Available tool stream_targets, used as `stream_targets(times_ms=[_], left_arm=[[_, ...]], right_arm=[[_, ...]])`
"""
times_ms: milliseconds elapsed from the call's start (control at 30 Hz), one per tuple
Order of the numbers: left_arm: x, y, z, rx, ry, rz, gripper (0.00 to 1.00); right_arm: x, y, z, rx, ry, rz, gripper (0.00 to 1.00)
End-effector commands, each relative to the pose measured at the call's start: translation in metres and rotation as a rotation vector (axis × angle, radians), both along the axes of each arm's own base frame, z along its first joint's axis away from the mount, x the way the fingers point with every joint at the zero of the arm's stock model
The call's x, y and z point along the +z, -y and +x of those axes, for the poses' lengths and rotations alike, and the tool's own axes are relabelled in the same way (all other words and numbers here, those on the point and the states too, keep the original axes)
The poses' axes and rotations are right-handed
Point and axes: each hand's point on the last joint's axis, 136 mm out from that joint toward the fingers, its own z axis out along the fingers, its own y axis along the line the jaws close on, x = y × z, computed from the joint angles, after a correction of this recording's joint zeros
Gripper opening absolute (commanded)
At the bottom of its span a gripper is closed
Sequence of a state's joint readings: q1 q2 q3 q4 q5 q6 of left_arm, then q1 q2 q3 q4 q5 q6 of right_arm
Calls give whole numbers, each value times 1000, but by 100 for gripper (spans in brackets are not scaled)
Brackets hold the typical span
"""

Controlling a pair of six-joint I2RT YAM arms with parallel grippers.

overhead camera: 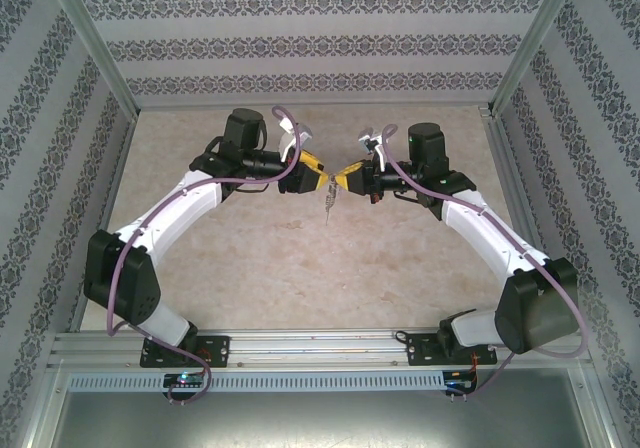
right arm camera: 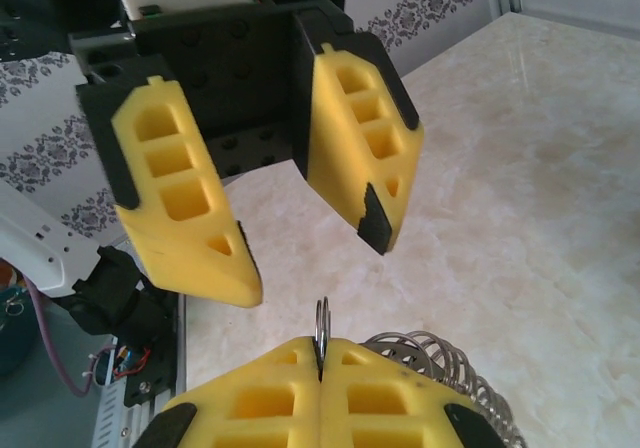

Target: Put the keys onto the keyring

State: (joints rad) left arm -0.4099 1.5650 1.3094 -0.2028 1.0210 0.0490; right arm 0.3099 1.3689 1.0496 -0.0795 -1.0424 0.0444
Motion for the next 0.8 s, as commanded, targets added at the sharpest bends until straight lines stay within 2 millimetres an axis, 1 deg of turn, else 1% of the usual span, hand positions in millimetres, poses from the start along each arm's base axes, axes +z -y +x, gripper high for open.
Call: stream_targets(times_ms=[0,167,433,533,667,767], left_arm=[[10,0,-1,-37,2,-27,44],[11,3,0,-49,-12,-47,40],[10,7,0,-63,-24,-65,38],[10,8,0,-68,-26,-70,35],[10,10,-1,-80,-31,-77,28],[11,11,-3,-89,-31,-84,18]], right_arm=[[19,-4,-1,44,45,45,0],[19,-7,-2,50,46,45,0],[19,-12,-1,59,46,46,0],[17,-15,-1,61,44,42,0],[16,-16,0,61,42,40,0],[15,-16,1,56,41,37,0]])
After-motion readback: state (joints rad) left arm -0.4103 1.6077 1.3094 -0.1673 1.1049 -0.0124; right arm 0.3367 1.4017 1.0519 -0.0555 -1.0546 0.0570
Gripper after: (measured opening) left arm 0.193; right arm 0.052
